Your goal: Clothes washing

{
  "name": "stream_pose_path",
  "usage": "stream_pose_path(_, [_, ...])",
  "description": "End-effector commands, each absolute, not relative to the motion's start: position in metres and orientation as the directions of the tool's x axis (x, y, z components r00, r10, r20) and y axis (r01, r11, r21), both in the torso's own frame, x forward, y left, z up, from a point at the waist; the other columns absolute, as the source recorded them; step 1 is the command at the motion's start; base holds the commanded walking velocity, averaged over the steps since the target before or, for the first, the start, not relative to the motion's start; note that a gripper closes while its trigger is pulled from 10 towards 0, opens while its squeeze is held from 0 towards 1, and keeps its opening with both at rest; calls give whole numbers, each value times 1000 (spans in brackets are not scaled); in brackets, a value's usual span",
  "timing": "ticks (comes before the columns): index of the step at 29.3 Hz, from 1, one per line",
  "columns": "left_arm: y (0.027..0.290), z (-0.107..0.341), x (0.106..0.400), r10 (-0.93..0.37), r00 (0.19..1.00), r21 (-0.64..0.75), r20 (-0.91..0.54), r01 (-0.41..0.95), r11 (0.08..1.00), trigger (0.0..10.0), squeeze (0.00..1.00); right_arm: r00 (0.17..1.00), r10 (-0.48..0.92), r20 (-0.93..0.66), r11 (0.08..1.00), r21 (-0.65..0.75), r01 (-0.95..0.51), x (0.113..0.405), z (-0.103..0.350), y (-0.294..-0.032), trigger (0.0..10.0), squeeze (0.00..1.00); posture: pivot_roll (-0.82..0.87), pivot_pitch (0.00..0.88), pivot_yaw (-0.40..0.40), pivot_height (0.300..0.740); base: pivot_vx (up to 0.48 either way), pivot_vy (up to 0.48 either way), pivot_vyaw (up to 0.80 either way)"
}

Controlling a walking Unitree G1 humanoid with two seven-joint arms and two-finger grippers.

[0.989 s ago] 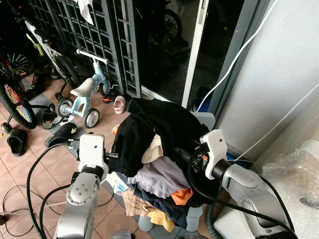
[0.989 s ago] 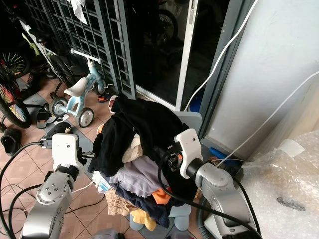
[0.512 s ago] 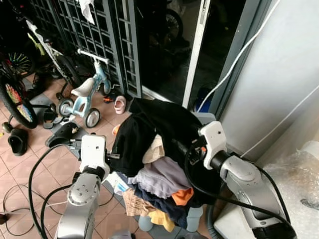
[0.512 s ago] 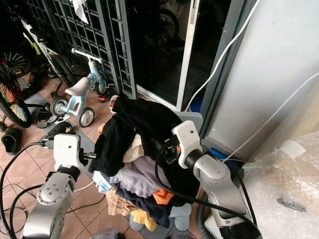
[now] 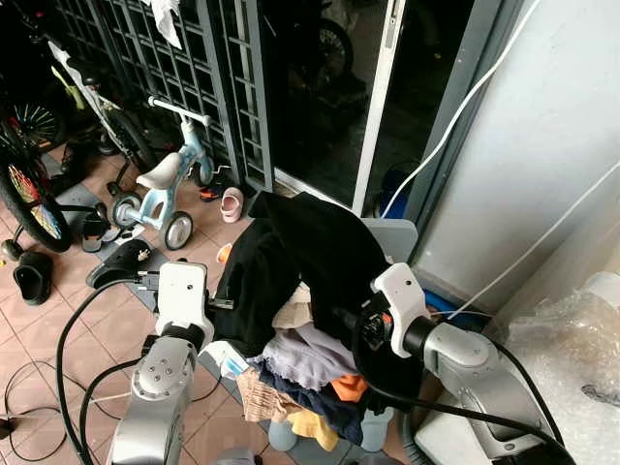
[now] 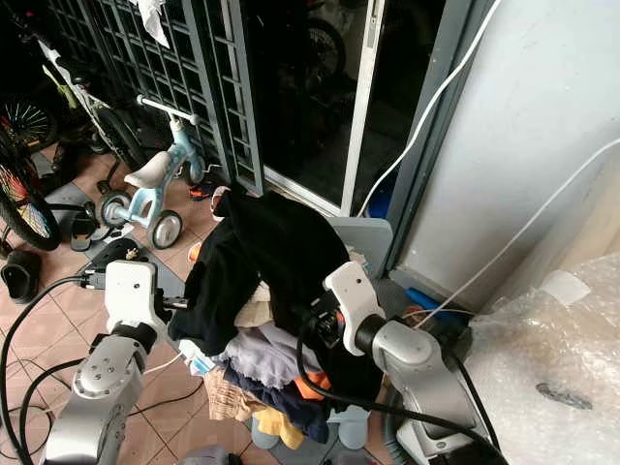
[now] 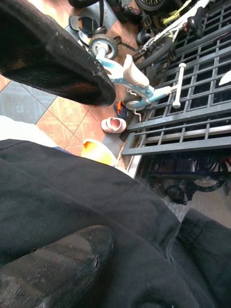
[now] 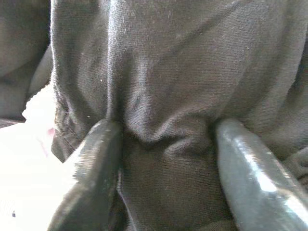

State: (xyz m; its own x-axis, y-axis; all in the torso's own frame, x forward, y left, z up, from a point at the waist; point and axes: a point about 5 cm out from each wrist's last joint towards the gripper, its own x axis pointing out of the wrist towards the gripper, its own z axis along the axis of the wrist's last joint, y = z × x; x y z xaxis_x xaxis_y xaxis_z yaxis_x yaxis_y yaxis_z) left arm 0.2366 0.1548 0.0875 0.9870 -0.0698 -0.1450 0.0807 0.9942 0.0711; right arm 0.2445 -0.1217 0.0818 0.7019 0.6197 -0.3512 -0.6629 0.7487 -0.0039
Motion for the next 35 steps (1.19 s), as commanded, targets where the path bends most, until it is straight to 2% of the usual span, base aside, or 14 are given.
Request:
stream_pose_path(1, [156,88,236,-72,986,70,-148,83,994,10000,0,691,618,-375,750,18,-662,245,77,-121,0,0,-2,0,14,740,0,0,0])
stream_pose_path(6, [156,88,236,-74,986,67,-151,84,994,10000,0,737,579,-348,792,26,-610,252,81,-125,0,0,-4,0,15,740,0,0,0])
stream_pose_path(27, [154,88,238,-73,988,61,-138,82,995,10000,0,785,567,-249,821,96,-563,253,86,-115,0,0,-10,0,15,740,0,0,0])
stream_pose_path(35, [145,93,258,-92,992,114,-90,102,988,10000,0,819,549,-168,836,94,-541,266,95,-107,0,0,3,0,18,740,0,0,0])
